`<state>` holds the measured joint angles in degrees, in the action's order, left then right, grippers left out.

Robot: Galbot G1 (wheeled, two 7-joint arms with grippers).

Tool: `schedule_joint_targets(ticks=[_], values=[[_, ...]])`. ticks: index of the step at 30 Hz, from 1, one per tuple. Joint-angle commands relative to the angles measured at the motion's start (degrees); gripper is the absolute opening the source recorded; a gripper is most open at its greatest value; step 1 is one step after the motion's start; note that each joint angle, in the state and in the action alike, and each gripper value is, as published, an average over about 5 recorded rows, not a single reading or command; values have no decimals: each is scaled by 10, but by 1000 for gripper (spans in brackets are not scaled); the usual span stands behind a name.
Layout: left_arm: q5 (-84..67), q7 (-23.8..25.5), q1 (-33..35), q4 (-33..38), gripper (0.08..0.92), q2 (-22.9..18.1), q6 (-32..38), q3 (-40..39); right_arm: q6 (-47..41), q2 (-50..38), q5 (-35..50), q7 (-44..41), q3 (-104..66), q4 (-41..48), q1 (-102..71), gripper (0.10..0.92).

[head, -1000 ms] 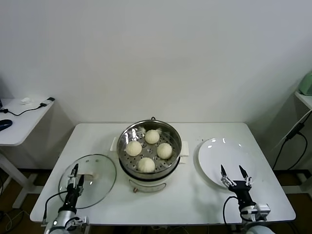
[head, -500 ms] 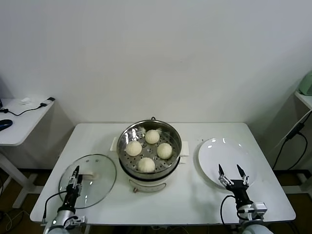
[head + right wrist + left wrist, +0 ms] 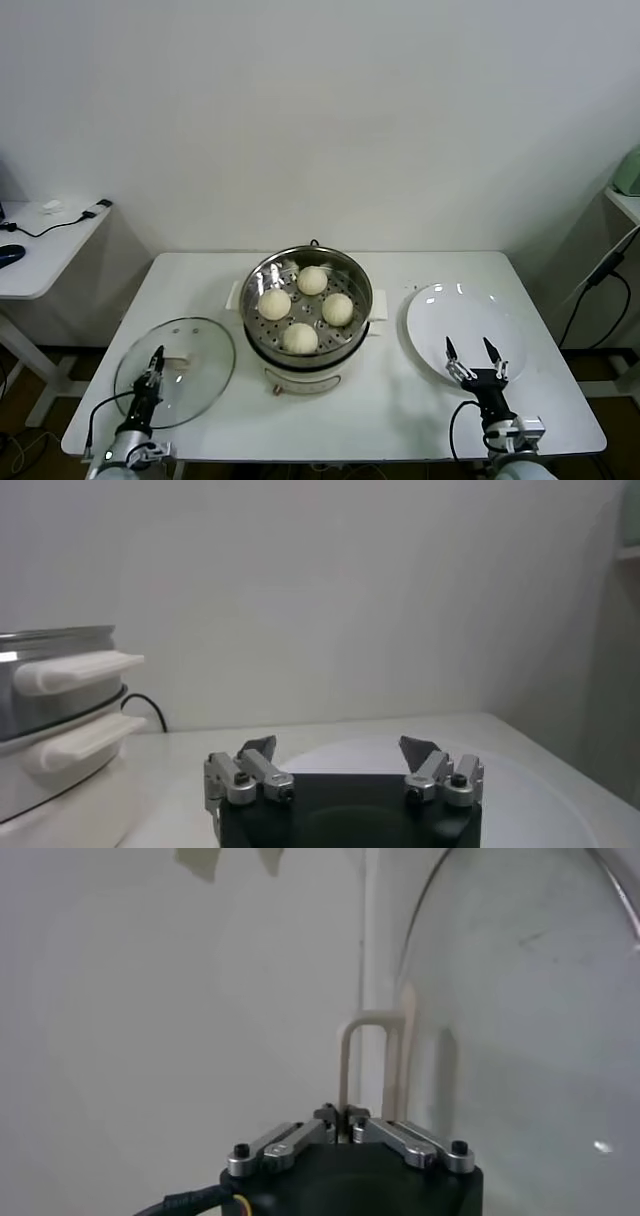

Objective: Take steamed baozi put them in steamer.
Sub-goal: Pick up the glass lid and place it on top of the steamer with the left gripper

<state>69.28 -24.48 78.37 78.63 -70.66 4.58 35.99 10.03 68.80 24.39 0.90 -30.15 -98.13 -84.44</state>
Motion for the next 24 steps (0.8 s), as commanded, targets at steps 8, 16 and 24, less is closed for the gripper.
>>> schedule_joint_targets(ticks=[8,16,24], values=[[-186,165,98,317,138,69,-103,71,-21,-3,-20,20,-3,-21,-5,823],[-154,270,75,466,138,86,-202,40,-29,-3,-33,28,-9,-18,-3,823],[-1,340,-18,488,138,76,-314,-136,-19,-4,-38,11,-24,-2,-4,823]])
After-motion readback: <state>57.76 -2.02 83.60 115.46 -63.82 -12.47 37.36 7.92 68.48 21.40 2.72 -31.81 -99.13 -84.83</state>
